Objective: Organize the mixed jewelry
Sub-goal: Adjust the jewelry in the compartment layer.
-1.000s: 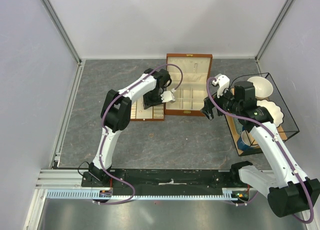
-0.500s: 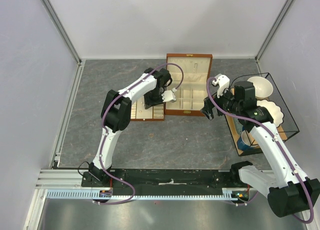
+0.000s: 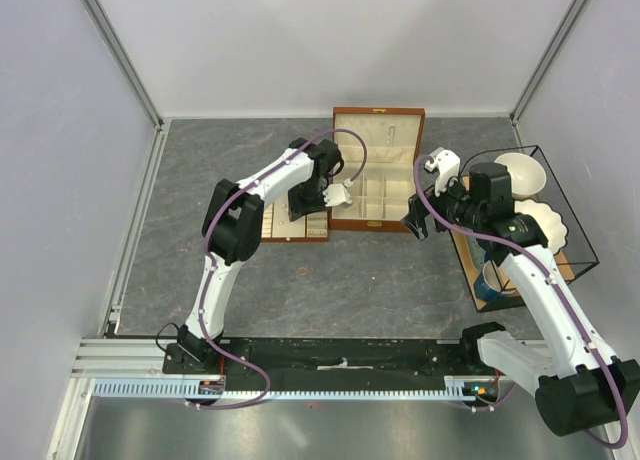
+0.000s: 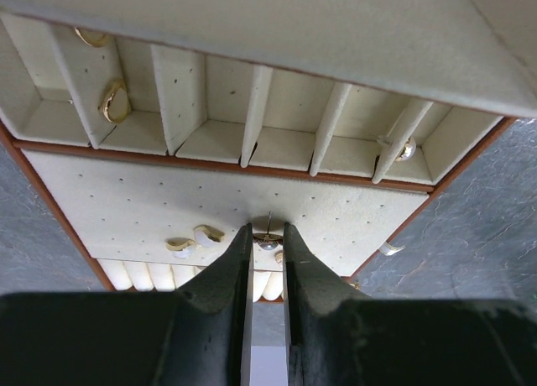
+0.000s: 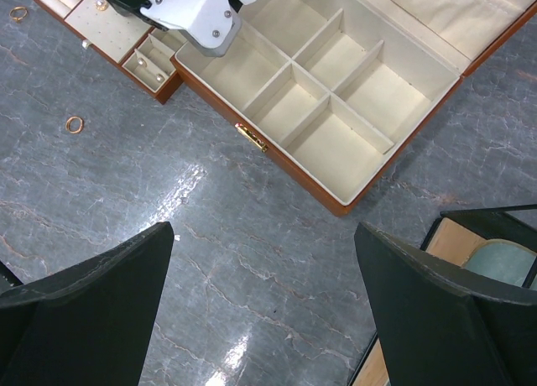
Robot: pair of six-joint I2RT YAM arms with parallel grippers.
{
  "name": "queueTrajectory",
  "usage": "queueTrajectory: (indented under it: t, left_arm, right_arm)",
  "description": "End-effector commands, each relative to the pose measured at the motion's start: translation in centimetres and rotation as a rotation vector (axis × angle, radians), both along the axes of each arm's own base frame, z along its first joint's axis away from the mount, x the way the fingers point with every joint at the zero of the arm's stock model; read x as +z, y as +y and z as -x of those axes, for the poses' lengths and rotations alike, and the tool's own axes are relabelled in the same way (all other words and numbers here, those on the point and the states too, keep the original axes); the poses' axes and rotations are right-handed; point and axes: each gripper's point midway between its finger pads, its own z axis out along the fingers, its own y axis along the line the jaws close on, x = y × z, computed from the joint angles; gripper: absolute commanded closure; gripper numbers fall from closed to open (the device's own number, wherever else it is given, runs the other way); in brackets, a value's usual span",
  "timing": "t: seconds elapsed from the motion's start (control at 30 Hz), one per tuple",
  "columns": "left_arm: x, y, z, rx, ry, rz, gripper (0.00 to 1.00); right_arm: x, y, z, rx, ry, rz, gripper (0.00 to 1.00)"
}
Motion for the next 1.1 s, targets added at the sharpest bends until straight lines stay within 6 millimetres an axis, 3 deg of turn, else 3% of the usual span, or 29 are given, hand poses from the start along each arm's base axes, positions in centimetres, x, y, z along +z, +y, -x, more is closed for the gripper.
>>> queueTrajectory:
  t: [0.0,0.7,1.07]
  left_arm:
    - [-0.1,-0.2,0.5,-0.038,0.014,-0.003,0.99]
    - [-0.1,-0.8,-0.2,-0.060,-0.017,-0.016,0.98]
    - [-0.3,-1.2,-0.1,-0.079,-0.023,-0.034,0.92]
  right_arm:
    - [0.7,0.0,-0.1,0.006,-0.040,-0.006,0.02]
    - [0.8,0.0,-0.1,0.006,-0.043,-0.008,0.02]
    - [0.7,0.0,-0.1,0.006,-0.038,-0.007,0.02]
